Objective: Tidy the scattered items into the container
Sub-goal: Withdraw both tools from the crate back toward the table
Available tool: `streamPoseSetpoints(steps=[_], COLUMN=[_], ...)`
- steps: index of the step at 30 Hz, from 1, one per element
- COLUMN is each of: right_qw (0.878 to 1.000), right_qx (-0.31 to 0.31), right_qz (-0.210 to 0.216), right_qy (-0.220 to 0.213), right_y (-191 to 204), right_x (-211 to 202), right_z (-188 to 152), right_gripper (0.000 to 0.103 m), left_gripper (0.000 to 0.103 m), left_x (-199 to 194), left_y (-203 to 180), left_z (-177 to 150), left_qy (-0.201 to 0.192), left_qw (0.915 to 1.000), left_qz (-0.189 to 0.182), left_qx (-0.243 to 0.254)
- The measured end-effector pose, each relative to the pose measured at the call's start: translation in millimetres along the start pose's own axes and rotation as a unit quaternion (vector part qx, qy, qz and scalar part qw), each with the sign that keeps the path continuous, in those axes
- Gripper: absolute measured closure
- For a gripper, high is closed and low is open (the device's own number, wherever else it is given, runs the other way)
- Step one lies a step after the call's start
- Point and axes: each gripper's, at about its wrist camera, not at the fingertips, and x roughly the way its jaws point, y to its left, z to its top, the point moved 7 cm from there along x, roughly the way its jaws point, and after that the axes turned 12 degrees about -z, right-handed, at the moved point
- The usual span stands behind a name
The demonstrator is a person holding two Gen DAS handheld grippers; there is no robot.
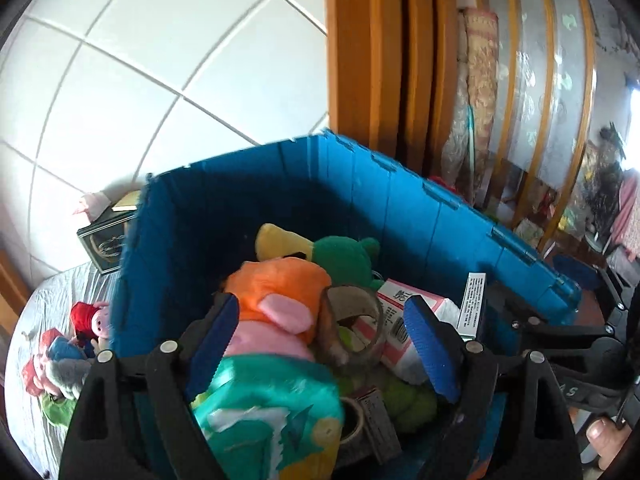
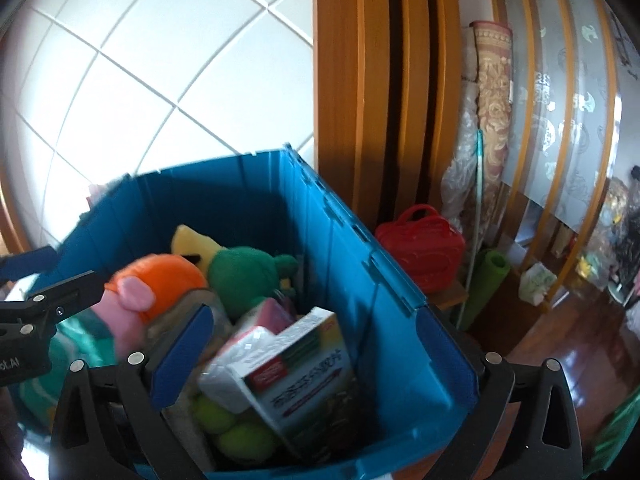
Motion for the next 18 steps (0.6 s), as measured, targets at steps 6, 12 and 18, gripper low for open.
streamPoseSetpoints(steps=[6, 12, 18], right_qw=[0.998, 0.99, 0.981], right_qx=[0.01, -0.005, -0.028], right_qz=[0.041, 0.112, 0.162], right_qy=[-0.046, -0.082, -0.101], right_y=[39.7, 121.0, 224.0], right_x=[-44.0, -91.0, -135.6], right_z=[12.1, 20.1, 14.1], right_gripper=[0.0, 0.0, 0.0], left_gripper=[0.001, 0.001, 0.001], left_x=[-62.4, -123.5, -178.2], left_y=[43.5, 107.3, 199.2], left_z=[-13.4, -37.9, -77.4], left_qy=[-0.064, -0.097, -0.104], left_qw=[0.9967, 0.9896, 0.9816], left_qz=[0.045, 0.094, 0.133], left_qx=[-0.021, -0.048, -0.09])
